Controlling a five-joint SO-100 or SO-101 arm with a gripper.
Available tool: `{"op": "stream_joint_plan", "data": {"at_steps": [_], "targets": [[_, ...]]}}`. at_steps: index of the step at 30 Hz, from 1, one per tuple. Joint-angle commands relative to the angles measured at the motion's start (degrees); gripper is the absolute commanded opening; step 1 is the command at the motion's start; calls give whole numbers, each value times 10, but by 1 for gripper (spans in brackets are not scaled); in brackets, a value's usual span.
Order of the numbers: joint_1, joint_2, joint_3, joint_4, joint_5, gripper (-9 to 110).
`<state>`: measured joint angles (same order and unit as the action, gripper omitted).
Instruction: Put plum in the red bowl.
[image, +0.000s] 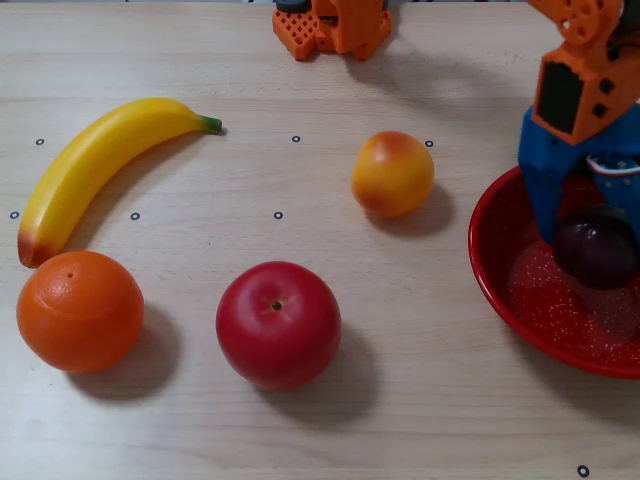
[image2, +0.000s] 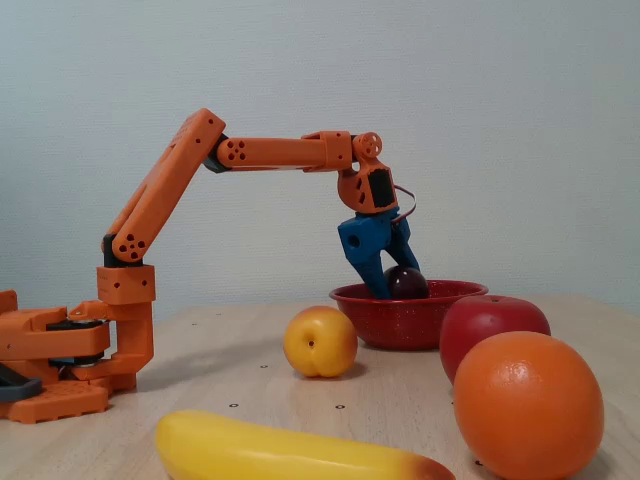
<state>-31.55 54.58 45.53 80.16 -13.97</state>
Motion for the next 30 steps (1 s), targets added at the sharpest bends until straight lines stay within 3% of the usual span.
{"op": "stream_joint_plan", "data": {"at_steps": [1,6,17,30], "targets": [[18,43,-62,4,-14,40],[24,60,-68,11,-23,45],[46,121,-69,19,-20,43],[83,215,-67,99,-12,25]]}}
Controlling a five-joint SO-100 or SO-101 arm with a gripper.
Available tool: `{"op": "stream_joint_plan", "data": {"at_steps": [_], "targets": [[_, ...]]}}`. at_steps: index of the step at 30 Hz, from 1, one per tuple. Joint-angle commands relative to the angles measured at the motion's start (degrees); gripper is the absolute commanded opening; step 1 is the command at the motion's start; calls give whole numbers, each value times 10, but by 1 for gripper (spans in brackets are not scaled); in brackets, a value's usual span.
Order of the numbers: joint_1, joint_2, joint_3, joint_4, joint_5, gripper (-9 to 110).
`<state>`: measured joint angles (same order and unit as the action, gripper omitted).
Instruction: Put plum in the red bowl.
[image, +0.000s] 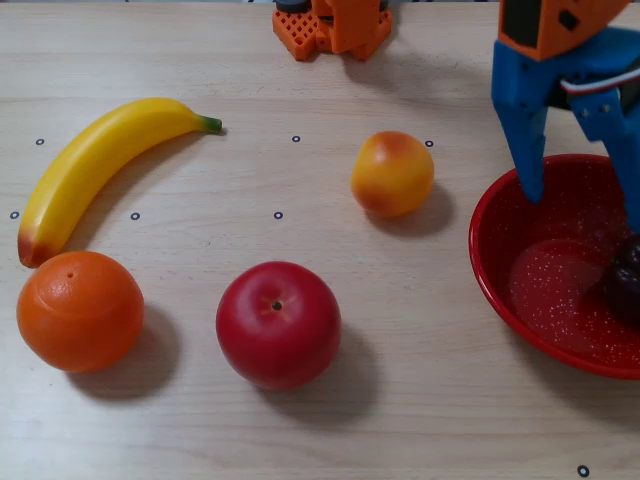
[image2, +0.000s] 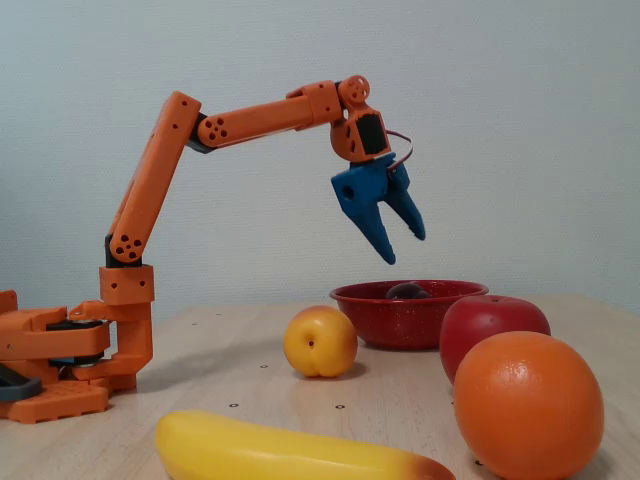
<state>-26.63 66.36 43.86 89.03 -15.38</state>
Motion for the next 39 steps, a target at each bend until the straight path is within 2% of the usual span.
{"op": "stream_joint_plan", "data": {"at_steps": [1,6,8,11,24,39], "targets": [[37,103,-50,16,2,22],[49,125,-49,42,2,13],[54,131,-49,48,2,5],[62,142,-49,61,2,0],[106,222,-4,69,15,0],[191,435,231,17,27,0]]}}
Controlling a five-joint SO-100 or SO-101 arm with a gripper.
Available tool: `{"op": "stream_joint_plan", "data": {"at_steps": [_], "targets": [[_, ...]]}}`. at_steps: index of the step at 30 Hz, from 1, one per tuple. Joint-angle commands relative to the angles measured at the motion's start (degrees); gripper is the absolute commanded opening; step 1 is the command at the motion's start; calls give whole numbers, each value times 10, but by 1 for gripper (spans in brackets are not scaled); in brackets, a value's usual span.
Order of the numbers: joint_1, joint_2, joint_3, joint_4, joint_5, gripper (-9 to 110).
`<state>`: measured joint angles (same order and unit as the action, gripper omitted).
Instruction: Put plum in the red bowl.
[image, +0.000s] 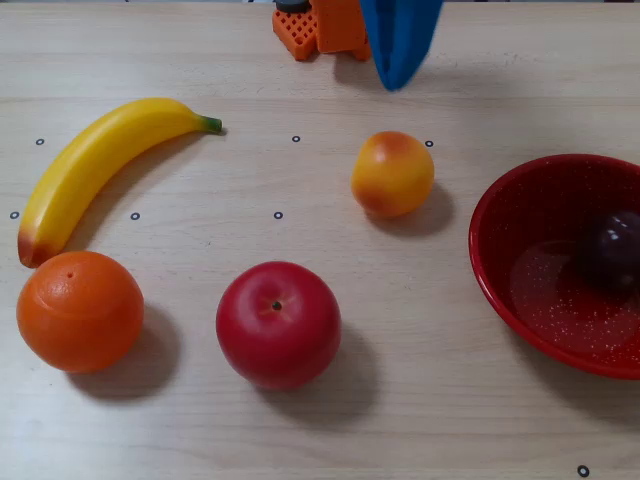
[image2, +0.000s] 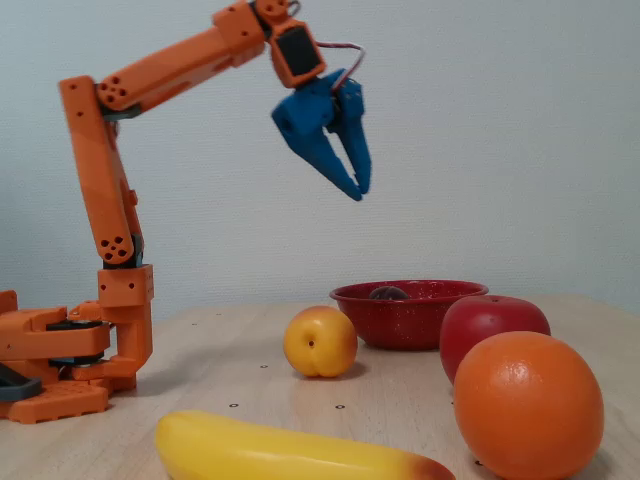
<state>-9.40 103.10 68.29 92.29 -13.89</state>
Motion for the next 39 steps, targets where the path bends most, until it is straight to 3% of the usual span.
{"op": "stream_joint_plan", "data": {"at_steps": [1,22,39], "targets": [[23,83,2,-16,14,0],[124,437,350,-21,26,0],[167,667,534,27,20,0]]}}
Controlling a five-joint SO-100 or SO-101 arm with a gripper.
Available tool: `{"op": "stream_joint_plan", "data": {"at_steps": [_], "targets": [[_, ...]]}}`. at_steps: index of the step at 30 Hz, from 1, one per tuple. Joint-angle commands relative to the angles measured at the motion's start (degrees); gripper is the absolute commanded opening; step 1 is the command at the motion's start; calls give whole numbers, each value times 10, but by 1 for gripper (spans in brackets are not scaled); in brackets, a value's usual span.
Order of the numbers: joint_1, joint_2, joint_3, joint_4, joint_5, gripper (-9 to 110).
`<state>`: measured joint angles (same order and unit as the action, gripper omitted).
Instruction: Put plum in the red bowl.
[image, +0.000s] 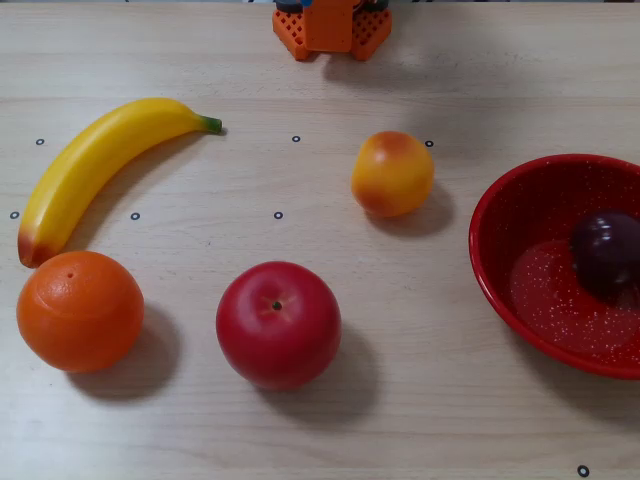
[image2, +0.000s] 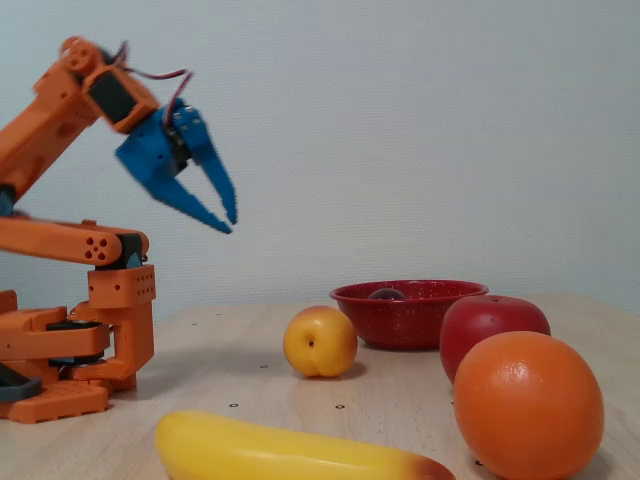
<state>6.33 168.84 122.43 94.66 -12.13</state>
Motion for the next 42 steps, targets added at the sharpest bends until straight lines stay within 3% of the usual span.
{"op": "stream_joint_plan", "data": {"at_steps": [1,21,42], "targets": [[12,23,4,0,3,0],[-25,177,76,-41,6,0],[-55,220,498,-454,18,0]]}}
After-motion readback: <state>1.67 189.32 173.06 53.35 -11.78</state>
